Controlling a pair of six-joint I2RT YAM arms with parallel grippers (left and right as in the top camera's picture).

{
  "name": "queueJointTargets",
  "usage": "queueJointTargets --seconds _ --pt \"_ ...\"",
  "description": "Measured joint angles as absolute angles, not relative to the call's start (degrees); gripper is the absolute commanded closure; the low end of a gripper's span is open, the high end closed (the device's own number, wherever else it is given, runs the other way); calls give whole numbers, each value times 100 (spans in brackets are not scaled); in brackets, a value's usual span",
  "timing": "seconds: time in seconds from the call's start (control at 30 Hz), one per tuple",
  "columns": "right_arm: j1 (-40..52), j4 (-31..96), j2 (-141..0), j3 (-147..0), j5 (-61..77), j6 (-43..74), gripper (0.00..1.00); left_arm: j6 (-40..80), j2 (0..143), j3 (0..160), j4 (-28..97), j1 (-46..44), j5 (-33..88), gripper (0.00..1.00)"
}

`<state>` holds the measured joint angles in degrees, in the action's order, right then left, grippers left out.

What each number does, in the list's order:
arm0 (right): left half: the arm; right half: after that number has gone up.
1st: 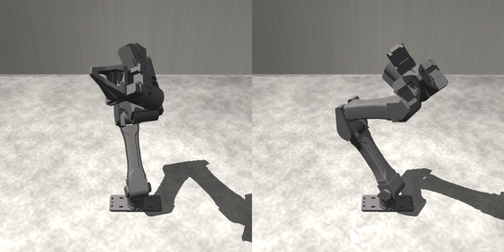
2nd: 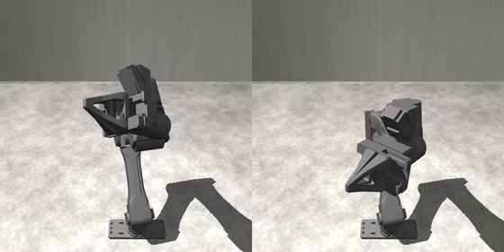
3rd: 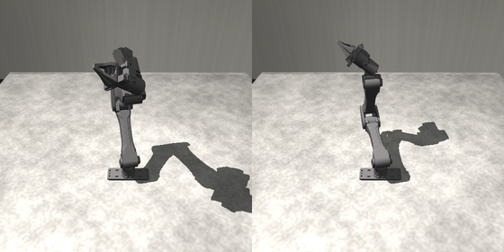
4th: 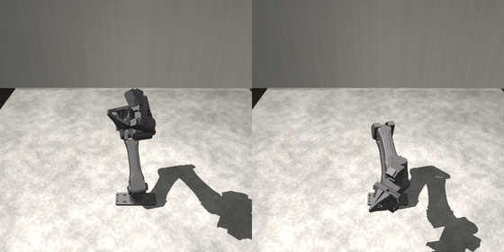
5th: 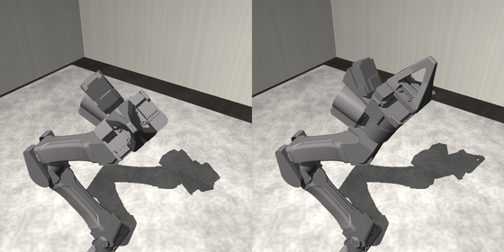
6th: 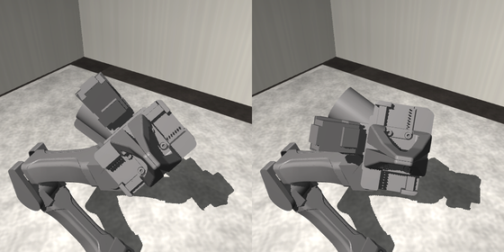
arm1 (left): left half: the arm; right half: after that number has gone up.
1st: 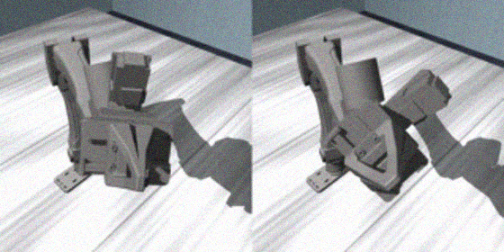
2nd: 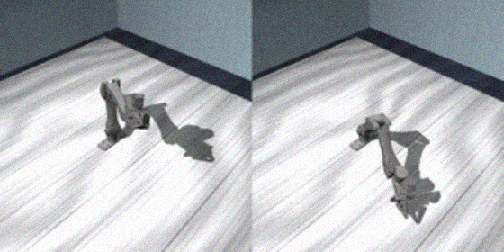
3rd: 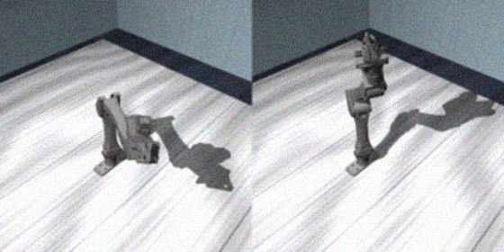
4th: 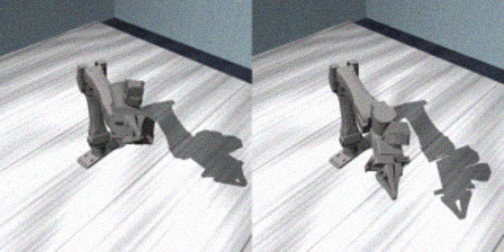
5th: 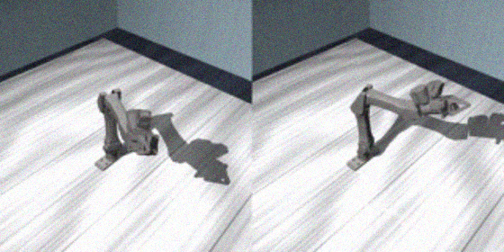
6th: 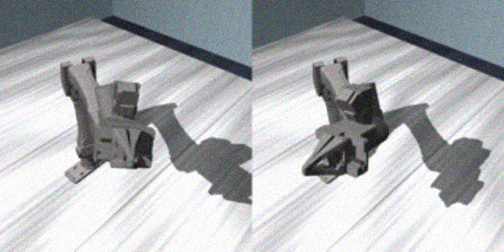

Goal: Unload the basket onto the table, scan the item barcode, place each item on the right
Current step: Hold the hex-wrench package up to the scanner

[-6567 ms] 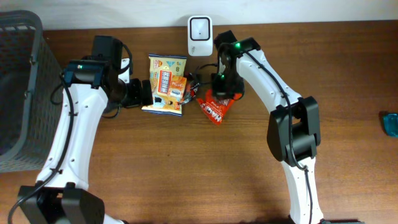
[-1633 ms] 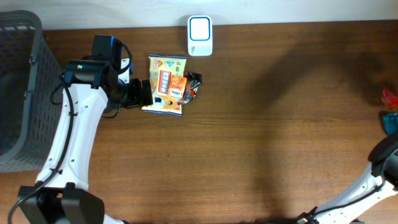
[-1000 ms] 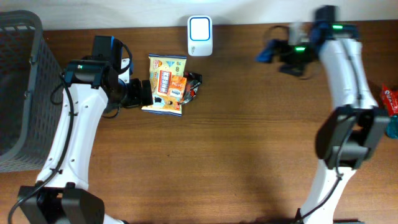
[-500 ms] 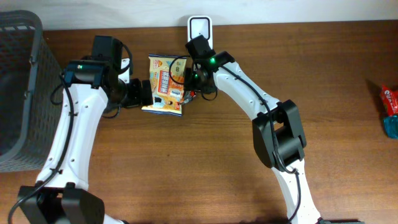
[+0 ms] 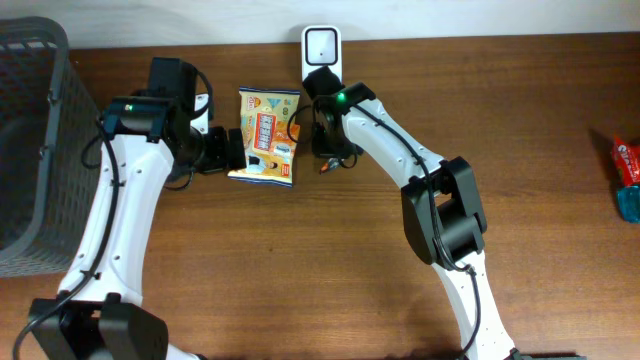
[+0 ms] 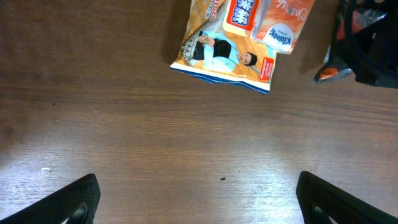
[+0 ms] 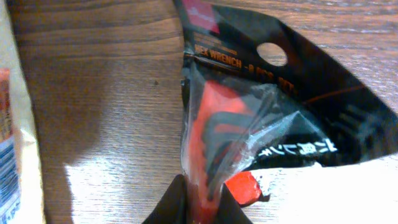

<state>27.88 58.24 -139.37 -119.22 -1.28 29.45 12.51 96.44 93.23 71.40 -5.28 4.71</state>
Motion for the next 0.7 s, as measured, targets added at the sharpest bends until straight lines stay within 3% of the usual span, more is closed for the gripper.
queueJointTargets --seconds 0.2,0.37,0.43,0.5,0.7 --pt "2659 5776 -14027 -13218 -259 2222 96 1251 9644 9323 7144 -528 471 1" --pt "2408 3876 -14035 -13598 -43 2058 96 1251 9644 9323 7153 -528 471 1" --pt "2403 2735 -14044 -13585 617 2383 96 1251 9644 9323 7142 -528 471 1" --pt "2394 2362 -14077 -13585 812 2812 96 1251 9644 9323 7144 -528 471 1" --pt "1933 2473 -14656 -13585 1004 3916 96 1251 9644 9323 7137 -528 471 1"
